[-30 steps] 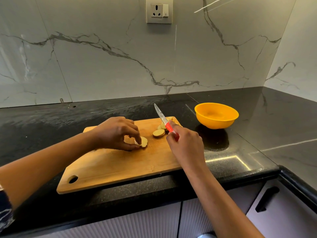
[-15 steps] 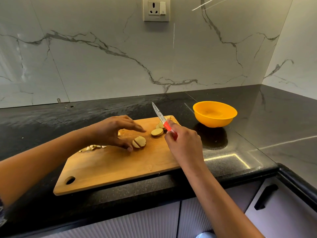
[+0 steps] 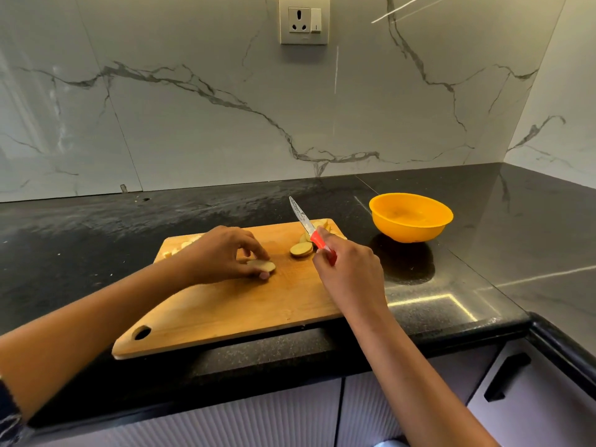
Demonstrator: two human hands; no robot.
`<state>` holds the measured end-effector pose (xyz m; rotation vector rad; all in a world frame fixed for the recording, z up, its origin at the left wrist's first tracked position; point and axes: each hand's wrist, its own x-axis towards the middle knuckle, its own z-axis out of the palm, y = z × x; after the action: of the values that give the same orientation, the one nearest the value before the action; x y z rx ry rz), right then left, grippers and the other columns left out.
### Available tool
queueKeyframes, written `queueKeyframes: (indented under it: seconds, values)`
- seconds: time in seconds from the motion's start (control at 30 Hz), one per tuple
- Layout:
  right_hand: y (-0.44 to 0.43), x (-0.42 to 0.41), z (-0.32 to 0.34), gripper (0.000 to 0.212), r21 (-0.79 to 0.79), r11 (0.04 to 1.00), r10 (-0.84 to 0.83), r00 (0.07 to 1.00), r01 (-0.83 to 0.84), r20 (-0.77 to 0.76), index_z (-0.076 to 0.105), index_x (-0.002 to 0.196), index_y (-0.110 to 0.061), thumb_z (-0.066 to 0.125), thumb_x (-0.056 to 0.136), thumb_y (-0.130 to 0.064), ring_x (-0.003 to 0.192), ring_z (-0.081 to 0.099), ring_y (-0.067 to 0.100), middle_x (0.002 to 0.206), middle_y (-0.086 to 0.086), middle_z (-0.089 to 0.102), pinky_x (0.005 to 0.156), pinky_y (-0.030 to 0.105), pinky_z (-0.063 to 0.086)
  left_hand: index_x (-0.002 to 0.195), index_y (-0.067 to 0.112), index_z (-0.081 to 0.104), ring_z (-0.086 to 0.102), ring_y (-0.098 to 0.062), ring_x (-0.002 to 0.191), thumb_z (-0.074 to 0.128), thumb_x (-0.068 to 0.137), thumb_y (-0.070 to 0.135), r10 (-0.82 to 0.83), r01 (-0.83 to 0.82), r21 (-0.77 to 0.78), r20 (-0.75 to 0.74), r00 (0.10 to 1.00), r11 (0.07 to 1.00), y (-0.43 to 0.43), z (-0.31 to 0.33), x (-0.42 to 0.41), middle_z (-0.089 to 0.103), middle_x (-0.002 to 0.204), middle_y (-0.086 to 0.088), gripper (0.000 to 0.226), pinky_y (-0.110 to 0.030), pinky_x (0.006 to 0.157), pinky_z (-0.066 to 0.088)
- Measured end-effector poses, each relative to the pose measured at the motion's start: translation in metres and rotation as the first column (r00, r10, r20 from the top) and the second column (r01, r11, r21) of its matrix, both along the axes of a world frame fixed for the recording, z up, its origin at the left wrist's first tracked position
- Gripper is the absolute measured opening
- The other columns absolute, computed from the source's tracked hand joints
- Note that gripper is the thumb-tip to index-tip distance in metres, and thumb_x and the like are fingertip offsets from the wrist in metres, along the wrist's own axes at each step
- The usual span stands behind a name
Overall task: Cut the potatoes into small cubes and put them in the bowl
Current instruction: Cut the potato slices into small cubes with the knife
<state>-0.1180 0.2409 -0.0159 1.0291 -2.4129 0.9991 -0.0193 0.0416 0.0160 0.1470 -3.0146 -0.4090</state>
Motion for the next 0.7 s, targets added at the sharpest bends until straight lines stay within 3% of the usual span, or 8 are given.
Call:
queueKeyframes:
  seconds: [0.1, 0.17, 0.23, 0.33, 0.47, 0.7]
  values:
    - [-0.001, 0.004, 0.004, 0.045, 0.029, 1.0, -0.001, 1.0, 0.001, 0.004, 0.043, 0.141, -0.029, 0.049, 0.096, -0.033, 0.091, 0.06, 0.01, 0.107, -0.002, 0.069, 0.076, 0.023, 0.043, 0.119, 0.024, 0.063, 0.059, -0.011, 0.099, 0.059, 0.072, 0.063, 0.147, -0.162, -0.088, -0.153, 0.977, 0.983, 0.014, -0.01, 0.012, 0.064, 0.115, 0.005, 0.061, -0.029, 0.088, 0.049]
    - [0.002, 0.009, 0.008, 0.044, 0.05, 0.999, -0.001, 1.0, 0.001, -0.011, 0.043, 0.14, -0.03, 0.048, 0.096, -0.032, 0.091, 0.061, 0.011, 0.106, -0.003, 0.069, 0.074, 0.023, 0.042, 0.134, 0.025, 0.05, 0.052, -0.014, 0.119, 0.04, 0.068, 0.083, 0.207, -0.228, -0.149, -0.146, 0.967, 0.962, 0.023, -0.013, 0.019, 0.054, 0.135, 0.003, 0.089, -0.032, 0.102, 0.041]
    - [0.013, 0.019, 0.008, 0.044, 0.096, 0.995, 0.005, 0.999, 0.0, -0.053, 0.043, 0.14, -0.033, 0.046, 0.096, -0.033, 0.091, 0.061, 0.012, 0.106, -0.005, 0.068, 0.072, 0.024, 0.041, 0.146, 0.023, 0.03, 0.03, -0.015, 0.139, 0.011, 0.061, 0.093, 0.294, -0.299, -0.17, -0.056, 0.954, 0.939, 0.028, -0.014, 0.029, 0.031, 0.152, 0.003, 0.112, -0.039, 0.115, 0.018]
    - [0.035, 0.043, 0.003, 0.045, 0.197, 0.98, 0.05, 0.996, -0.035, -0.074, 0.037, 0.142, -0.034, 0.042, 0.097, -0.035, 0.088, 0.059, 0.008, 0.106, -0.01, 0.066, 0.071, 0.022, 0.044, 0.151, 0.022, 0.003, -0.012, -0.013, 0.144, -0.023, 0.039, 0.093, 0.366, -0.342, -0.24, 0.065, 0.928, 0.909, 0.035, -0.016, 0.046, -0.008, 0.158, 0.001, 0.135, -0.043, 0.113, -0.013]
    - [0.038, 0.066, 0.0, 0.047, 0.256, 0.964, 0.08, 0.995, -0.064, -0.052, 0.032, 0.145, -0.032, 0.036, 0.099, -0.036, 0.095, 0.059, 0.011, 0.112, -0.011, 0.062, 0.075, 0.025, 0.048, 0.149, 0.019, -0.01, -0.034, -0.009, 0.131, -0.031, 0.03, 0.09, 0.374, -0.33, -0.249, 0.152, 0.915, 0.91, 0.047, -0.024, 0.046, -0.026, 0.154, -0.001, 0.141, -0.041, 0.107, -0.025]
    - [0.019, 0.079, -0.002, 0.047, 0.303, 0.949, 0.127, 0.987, -0.09, -0.102, 0.029, 0.147, -0.025, 0.031, 0.101, -0.032, 0.095, 0.059, 0.016, 0.112, -0.005, 0.061, 0.071, 0.027, 0.041, 0.149, 0.018, -0.01, -0.031, -0.002, 0.127, -0.034, 0.031, 0.088, 0.353, -0.305, -0.245, 0.184, 0.918, 0.92, 0.045, -0.025, 0.042, -0.021, 0.155, 0.003, 0.14, -0.038, 0.102, -0.028]
